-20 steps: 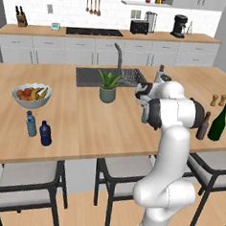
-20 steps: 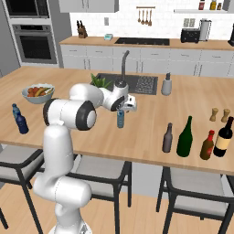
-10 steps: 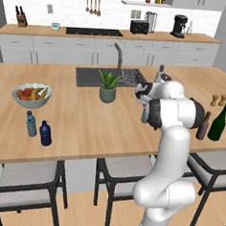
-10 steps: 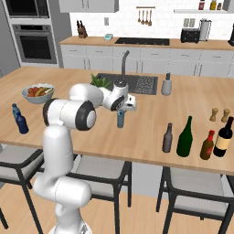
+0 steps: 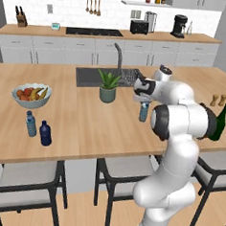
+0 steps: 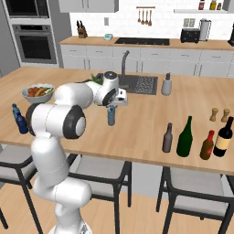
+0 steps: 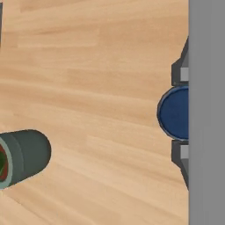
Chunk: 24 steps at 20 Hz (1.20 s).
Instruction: Move the plastic bottles in the middle to the plastics group, and the glass bottles in the middle to the glass group.
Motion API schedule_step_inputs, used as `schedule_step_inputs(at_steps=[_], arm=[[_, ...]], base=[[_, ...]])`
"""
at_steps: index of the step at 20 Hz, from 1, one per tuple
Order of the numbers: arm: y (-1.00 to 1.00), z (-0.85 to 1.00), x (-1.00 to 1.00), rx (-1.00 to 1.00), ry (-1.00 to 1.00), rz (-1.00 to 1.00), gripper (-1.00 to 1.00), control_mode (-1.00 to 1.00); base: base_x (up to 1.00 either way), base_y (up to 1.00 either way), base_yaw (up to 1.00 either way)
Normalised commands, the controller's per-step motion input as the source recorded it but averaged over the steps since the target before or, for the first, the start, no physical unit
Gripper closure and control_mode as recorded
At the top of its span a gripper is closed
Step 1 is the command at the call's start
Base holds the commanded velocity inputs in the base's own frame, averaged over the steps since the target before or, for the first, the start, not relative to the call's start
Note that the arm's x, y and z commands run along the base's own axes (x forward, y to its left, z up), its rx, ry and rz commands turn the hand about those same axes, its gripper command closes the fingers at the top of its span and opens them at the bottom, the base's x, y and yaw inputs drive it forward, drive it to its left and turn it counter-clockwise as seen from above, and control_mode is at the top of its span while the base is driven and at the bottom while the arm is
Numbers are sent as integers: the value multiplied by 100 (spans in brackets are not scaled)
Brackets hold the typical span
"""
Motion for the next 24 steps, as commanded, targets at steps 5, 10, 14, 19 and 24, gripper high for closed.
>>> schedule_step_inputs(at_steps=[5,10,14,19,24], arm=[[100,24,-45,-11,0,27,100,-100],[100,0,-20,-3,0,35,100,-100],[100,0,-5,-7,0,40,100,-100],[100,2,-1,-3,0,42,100,-100],[84,2,-1,1,0,46,100,-100]], base=[[0,0,0],[0,0,0],[0,0,0],[0,0,0],[0,0,0]])
